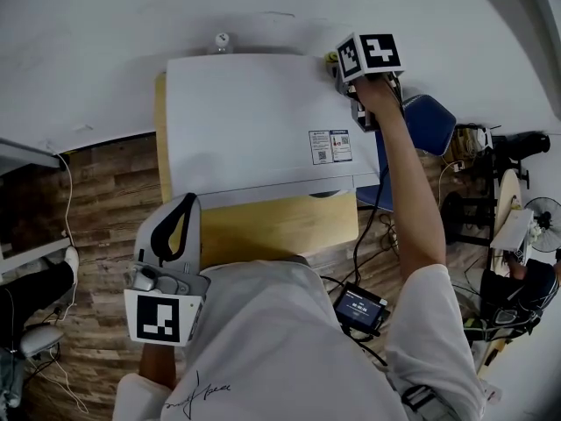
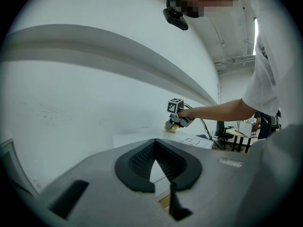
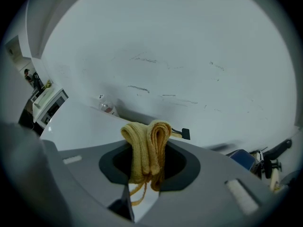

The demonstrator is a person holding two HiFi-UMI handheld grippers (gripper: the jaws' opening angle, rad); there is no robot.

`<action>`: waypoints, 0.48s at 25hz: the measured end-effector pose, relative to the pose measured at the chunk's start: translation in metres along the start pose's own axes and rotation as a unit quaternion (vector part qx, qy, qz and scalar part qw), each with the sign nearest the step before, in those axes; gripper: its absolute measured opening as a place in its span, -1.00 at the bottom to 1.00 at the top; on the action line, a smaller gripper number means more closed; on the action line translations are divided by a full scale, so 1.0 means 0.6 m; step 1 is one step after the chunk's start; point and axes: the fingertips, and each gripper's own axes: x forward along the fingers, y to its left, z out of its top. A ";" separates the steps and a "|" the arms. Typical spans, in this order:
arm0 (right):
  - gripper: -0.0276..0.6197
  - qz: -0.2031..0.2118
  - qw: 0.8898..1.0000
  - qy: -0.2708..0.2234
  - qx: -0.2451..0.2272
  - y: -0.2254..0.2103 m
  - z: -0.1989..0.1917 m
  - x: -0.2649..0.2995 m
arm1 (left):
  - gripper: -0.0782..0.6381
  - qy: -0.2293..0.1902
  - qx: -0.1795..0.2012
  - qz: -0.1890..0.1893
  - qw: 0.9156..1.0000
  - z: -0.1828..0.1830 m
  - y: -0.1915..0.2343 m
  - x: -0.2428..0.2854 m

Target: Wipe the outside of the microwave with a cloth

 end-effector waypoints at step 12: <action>-0.55 0.040 0.999 -0.008 -0.019 0.093 0.023 0.004 | -0.79 -0.022 -0.006 0.001 1.000 0.003 0.003 -0.019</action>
